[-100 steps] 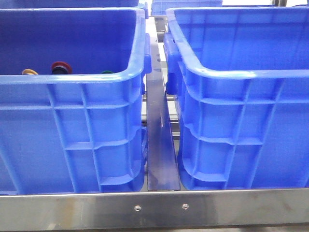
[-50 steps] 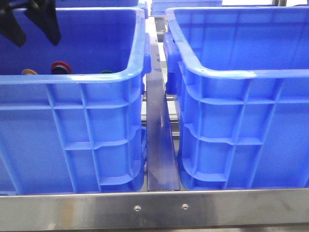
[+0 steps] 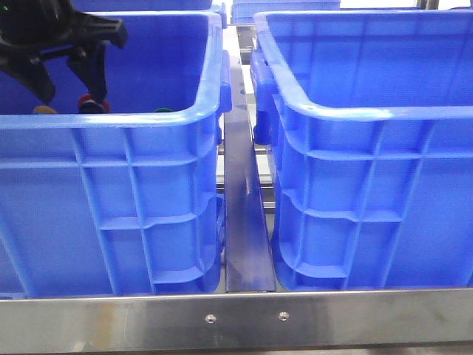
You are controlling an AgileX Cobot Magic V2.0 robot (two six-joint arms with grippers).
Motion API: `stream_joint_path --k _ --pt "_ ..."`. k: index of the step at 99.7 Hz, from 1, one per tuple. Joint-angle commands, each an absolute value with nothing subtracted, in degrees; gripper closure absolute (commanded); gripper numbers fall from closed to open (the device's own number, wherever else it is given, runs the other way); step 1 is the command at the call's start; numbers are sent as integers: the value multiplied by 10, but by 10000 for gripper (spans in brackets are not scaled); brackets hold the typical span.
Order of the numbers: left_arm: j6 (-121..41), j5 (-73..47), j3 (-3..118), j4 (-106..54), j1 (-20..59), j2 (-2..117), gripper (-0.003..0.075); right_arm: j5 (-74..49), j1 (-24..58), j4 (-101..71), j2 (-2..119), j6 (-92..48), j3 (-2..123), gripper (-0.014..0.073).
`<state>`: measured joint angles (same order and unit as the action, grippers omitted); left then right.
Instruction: Pick red and yellow buttons and place in box
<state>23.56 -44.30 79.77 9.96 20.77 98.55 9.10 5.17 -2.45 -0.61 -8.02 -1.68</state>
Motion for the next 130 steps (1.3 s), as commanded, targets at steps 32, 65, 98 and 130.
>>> stream_joint_path --k 32,65,98,130 --pt "293 -376 818 122 212 1005 279 138 48 -19 -20 -79 -7 656" --pt "309 -363 818 126 212 1031 279 138 48 -19 -20 -79 -7 656" --pt "309 -363 818 126 212 1026 703 138 48 -19 -20 -79 -7 656" --pt "260 -406 818 131 239 966 739 138 48 -19 -20 -79 -7 656"
